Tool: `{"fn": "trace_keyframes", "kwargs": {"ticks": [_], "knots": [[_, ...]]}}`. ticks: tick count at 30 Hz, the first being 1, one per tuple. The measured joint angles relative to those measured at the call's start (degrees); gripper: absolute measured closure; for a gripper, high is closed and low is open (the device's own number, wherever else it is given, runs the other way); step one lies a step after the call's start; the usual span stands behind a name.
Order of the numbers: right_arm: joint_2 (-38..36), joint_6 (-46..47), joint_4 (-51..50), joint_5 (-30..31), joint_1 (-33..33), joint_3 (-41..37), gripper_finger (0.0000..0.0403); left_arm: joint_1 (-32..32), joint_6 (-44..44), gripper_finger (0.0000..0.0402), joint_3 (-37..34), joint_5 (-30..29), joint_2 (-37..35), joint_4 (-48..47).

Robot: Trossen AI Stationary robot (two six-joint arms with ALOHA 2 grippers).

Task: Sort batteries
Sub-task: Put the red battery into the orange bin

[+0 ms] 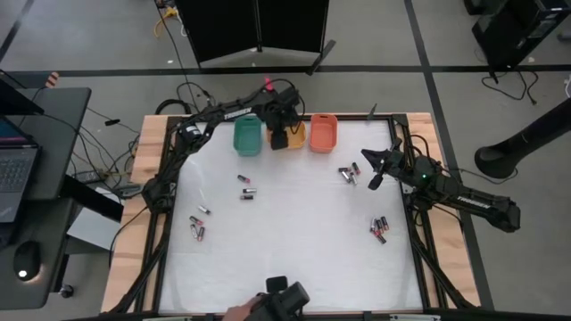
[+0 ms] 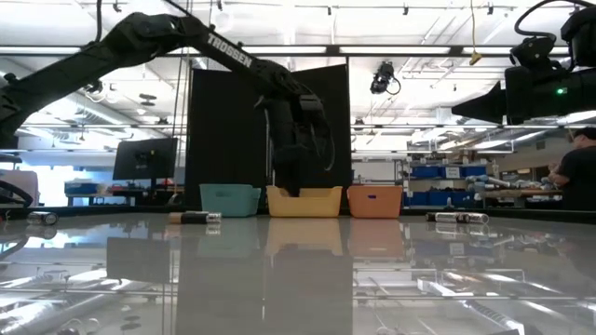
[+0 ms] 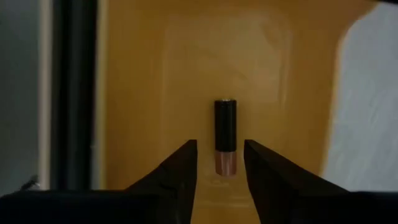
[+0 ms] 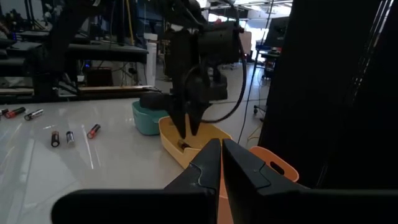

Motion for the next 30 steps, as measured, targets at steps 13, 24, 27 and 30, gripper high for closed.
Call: {"fn": "trace_keyframes", "kwargs": {"ticks": [13,24,27,30], "knots": [[0.0,0.0,0.9,0.0,0.0,0.0,0.0375,-3.2,-2.2,0.0327,-1.7,5.9,-8.8,7.3],[0.0,0.0,0.9,0.0,0.0,0.0,0.0375,-6.1,-2.7,0.0375,-23.3,7.9,-18.6,33.5],[0.0,0.0,1.1,0.0,0.0,0.0,0.0375,-6.5,-5.2,0.0378,-33.0,8.1,-23.9,42.7],[0.0,0.0,1.2,0.0,0.0,0.0,0.0375,-6.9,-7.7,0.0378,-43.0,9.6,-30.5,51.5]]}}
